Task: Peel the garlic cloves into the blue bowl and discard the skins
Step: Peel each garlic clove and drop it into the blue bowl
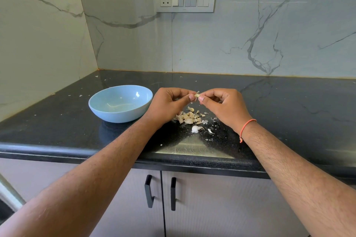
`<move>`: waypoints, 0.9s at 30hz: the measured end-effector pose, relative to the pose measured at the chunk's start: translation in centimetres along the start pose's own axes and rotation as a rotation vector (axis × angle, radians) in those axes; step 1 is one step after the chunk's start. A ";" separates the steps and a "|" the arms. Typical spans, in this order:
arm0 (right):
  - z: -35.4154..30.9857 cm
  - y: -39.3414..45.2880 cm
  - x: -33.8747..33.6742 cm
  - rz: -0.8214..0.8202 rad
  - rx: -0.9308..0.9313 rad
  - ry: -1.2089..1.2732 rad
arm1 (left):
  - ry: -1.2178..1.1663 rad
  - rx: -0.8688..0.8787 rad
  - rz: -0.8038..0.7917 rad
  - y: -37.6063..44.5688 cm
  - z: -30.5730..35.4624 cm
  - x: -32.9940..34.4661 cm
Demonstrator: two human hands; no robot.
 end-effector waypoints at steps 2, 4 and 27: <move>0.1 0.1 0.0 -0.008 0.005 -0.009 | 0.008 -0.009 -0.009 0.0 0.0 0.0; 0.2 0.1 0.0 -0.013 0.016 -0.017 | 0.017 -0.011 -0.021 0.0 0.0 0.0; 0.2 0.1 0.1 -0.106 0.061 0.169 | 0.229 -0.010 -0.019 -0.1 -0.5 -0.1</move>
Point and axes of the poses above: each hand's wrist, its own y-axis towards the middle knuckle, its own x-axis out of the palm, z = x × y, the point moved 2 cm from there along y, towards the middle knuckle, and after that the axes turned 12 degrees about x, right-handed, at the moved point
